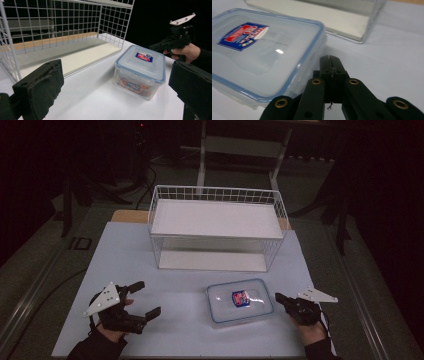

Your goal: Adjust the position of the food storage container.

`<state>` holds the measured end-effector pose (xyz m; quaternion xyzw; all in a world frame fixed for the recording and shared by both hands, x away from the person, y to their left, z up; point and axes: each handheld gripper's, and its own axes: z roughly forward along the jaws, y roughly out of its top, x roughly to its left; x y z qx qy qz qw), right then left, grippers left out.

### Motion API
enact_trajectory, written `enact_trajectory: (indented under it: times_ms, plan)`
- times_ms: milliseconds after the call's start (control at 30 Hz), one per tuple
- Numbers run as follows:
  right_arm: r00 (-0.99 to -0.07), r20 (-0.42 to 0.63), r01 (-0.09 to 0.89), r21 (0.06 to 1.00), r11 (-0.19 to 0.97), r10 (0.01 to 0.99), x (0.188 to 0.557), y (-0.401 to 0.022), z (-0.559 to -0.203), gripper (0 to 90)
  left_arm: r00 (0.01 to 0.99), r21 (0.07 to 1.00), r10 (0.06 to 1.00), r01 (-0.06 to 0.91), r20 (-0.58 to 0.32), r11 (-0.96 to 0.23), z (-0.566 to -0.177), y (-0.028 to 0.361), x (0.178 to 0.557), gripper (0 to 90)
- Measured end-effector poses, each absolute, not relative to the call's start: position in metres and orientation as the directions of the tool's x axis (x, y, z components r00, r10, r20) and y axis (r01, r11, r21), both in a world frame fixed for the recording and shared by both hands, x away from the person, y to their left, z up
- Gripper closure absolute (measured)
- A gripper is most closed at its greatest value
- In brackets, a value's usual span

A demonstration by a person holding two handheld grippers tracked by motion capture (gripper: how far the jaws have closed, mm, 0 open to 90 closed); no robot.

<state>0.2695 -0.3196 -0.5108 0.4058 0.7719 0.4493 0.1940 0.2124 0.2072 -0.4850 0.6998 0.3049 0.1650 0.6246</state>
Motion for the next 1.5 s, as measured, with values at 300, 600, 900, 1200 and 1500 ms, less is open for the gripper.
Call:
enact_trajectory:
  times_ms: [300, 600, 900, 1200, 1500]
  plan:
    - [-0.623, 0.084, 0.460, 0.844, 0.277, 0.778, 0.268, -0.314, -0.512, 90.0, 0.767, 0.973, 0.623, 0.228, -0.150, -0.047, -0.487, 0.204, 0.213, 0.0]
    - [-0.706, 0.094, 0.448, 0.827, 0.339, 0.702, 0.261, -0.292, -0.509, 90.0, 0.775, 0.971, 0.614, 0.233, -0.150, -0.057, -0.488, 0.201, 0.212, 0.0]
    - [-0.741, 0.108, 0.444, 0.820, 0.362, 0.663, 0.257, -0.275, -0.509, 90.0, 0.787, 0.968, 0.598, 0.241, -0.152, -0.071, -0.489, 0.196, 0.212, 0.0]
    - [-0.768, 0.104, 0.423, 0.823, 0.379, 0.632, 0.257, -0.258, -0.508, 90.0, 0.795, 0.965, 0.584, 0.253, -0.163, -0.076, -0.490, 0.194, 0.213, 0.0]
    - [-0.781, 0.115, 0.420, 0.824, 0.381, 0.613, 0.263, -0.245, -0.508, 90.0, 0.801, 0.964, 0.577, 0.252, -0.159, -0.084, -0.490, 0.192, 0.212, 0.0]
